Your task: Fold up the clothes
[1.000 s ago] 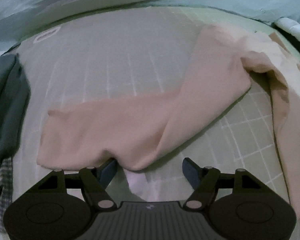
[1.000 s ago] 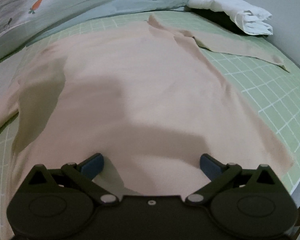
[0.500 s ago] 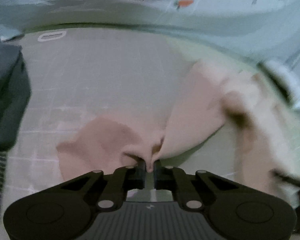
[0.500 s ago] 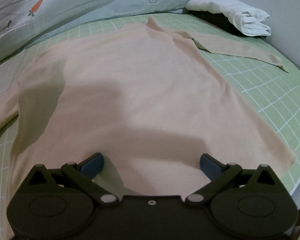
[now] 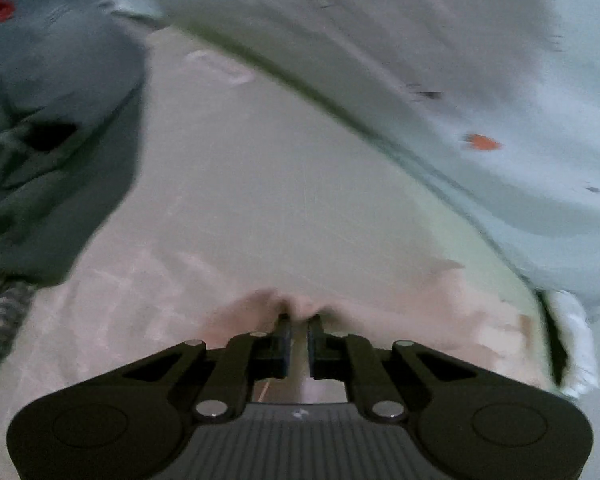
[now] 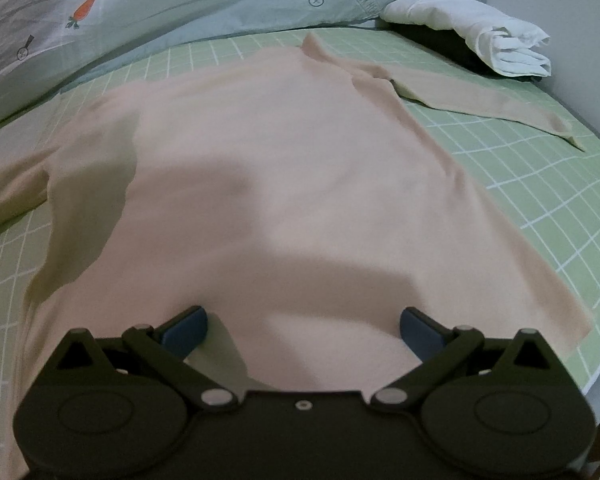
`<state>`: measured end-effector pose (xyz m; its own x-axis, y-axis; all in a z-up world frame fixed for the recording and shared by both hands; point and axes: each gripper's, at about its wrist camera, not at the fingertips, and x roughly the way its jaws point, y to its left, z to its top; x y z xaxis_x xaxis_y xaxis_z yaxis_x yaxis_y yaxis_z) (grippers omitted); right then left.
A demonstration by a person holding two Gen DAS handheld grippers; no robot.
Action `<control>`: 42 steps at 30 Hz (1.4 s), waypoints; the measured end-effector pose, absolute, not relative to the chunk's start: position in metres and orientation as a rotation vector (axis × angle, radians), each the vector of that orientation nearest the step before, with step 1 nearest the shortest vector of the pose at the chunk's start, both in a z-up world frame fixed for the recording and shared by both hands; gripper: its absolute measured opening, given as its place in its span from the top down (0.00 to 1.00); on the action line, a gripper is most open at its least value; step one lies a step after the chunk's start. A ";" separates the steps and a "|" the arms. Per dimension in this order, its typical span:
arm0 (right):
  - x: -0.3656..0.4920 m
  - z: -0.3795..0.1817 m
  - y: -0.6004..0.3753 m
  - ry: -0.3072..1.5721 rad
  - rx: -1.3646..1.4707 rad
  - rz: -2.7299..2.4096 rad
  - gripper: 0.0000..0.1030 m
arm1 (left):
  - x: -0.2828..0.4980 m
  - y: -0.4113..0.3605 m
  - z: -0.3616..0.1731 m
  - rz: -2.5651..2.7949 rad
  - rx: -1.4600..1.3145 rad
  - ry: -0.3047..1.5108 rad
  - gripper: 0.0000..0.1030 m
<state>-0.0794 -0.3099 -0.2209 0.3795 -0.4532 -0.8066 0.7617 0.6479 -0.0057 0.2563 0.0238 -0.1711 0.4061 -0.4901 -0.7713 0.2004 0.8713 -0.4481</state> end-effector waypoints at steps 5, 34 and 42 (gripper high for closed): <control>-0.080 -0.220 -0.310 0.875 0.402 -0.807 0.00 | 0.253 0.039 -0.180 -0.448 -0.261 1.072 0.68; -0.082 -0.221 -0.312 0.858 0.400 -0.813 0.00 | 0.238 0.041 -0.166 -0.616 -0.212 1.149 0.99; -0.081 -0.221 -0.311 0.860 0.400 -0.814 0.00 | 0.263 0.105 -0.135 -0.489 -0.476 1.103 0.98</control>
